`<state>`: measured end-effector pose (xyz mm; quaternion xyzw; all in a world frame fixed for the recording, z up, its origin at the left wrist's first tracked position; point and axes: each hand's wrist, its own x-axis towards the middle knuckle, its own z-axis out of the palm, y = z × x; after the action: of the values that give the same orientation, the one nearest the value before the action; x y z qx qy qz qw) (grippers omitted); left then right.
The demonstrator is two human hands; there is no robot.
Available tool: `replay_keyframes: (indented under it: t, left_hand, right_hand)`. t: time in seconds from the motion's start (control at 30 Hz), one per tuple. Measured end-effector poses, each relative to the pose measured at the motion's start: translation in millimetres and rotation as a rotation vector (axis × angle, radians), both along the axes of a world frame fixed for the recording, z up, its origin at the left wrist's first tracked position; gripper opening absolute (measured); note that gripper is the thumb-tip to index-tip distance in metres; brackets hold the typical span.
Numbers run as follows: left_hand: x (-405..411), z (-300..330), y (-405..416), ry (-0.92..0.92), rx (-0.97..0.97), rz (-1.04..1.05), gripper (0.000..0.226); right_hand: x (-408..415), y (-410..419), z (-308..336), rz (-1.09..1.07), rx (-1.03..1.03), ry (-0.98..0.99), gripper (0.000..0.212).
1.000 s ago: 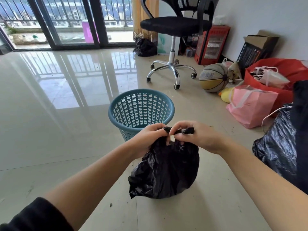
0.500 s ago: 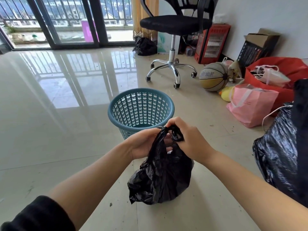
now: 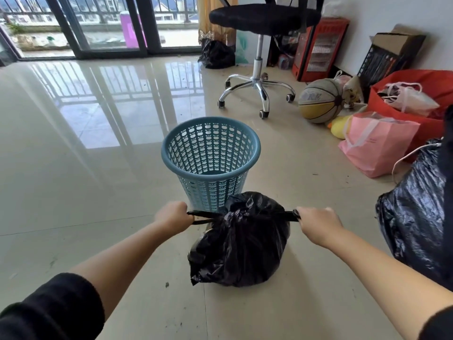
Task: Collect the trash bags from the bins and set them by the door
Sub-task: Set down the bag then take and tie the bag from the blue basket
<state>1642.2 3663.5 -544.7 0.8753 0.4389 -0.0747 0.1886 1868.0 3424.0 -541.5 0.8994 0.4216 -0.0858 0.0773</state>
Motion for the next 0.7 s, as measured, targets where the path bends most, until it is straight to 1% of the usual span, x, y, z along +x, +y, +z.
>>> replay_keyframes:
  t: [0.07,0.13,0.23,0.37,0.43,0.47,0.5,0.57,0.63,0.7]
  left_hand:
    - [-14.6,-9.4,8.0,0.117,0.048,0.01,0.014]
    - [-29.0,-17.4,17.5,0.2,0.056,0.026,0.015]
    - [-51.0,-30.1,31.0,0.258,0.009,0.059,0.018]
    - [-75.4,-40.5,41.8,0.286,-0.09,0.128,0.018]
    - [-79.2,-36.0,43.5,0.298,-0.046,0.116,0.016]
    - [-77.5,-31.6,43.5,0.279,0.017,0.093,0.013]
    - [-72.7,-26.6,42.4,0.219,0.093,0.071,0.009]
    - [-53.7,-12.4,33.9,-0.041,0.19,-0.011,0.009]
    - [-24.8,10.1,10.4,-0.364,0.141,-0.162,0.011]
    - [6.6,38.2,-19.4,-0.598,-0.023,-0.287,0.019]
  right_hand:
    - [1.2,-2.9,-14.8,0.018,-0.094,-0.038,0.023]
    - [6.3,-10.2,-24.5,0.028,-0.156,-0.065,0.029]
    - [15.6,-26.6,-35.8,0.026,-0.204,-0.052,0.029]
    - [18.3,-35.7,-45.2,0.043,-0.14,0.0,0.029]
    - [21.9,-35.9,-47.4,0.002,-0.091,0.087,0.025]
    - [23.3,-35.0,-46.5,-0.061,-0.04,0.181,0.022]
    - [24.3,-32.7,-43.3,-0.141,0.04,0.304,0.02]
    - [22.1,-21.8,-26.4,-0.306,0.302,0.578,0.022]
    - [12.4,-2.2,2.4,-0.437,0.588,0.885,0.026]
    - [-1.5,19.7,34.7,-0.465,0.821,1.16,0.028]
